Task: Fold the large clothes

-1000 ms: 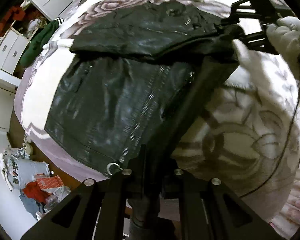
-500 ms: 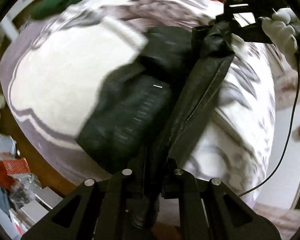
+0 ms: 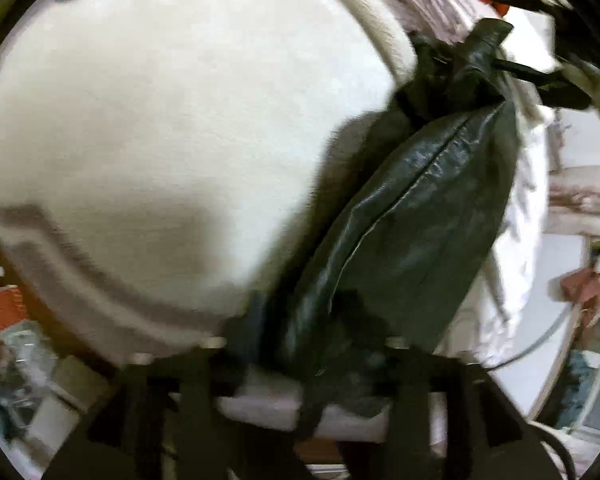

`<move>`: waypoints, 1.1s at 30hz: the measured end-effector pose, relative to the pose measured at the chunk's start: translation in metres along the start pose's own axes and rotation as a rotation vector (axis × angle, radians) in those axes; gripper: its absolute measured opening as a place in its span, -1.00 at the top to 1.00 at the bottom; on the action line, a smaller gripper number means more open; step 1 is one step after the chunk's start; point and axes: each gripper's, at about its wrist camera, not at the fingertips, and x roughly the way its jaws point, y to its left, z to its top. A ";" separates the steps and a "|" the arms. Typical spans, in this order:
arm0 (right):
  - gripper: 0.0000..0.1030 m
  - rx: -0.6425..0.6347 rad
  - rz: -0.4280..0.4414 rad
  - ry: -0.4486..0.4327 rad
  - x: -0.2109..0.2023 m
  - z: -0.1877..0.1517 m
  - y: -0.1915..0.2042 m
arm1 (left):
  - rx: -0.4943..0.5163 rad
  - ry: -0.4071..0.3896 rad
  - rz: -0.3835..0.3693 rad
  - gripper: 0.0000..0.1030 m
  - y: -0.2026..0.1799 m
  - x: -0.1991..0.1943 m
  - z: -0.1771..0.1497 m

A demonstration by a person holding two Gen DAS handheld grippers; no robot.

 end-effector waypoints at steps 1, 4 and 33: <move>-0.46 0.009 0.032 -0.019 -0.014 -0.003 -0.006 | 0.008 0.001 0.021 -0.59 0.001 -0.003 0.004; -0.46 0.033 0.081 -0.121 -0.067 -0.020 -0.034 | 0.037 -0.041 0.086 -0.63 -0.005 -0.024 0.017; 0.86 0.055 -0.136 -0.245 -0.052 0.044 -0.152 | 0.307 -0.177 0.218 -0.99 -0.135 0.022 0.186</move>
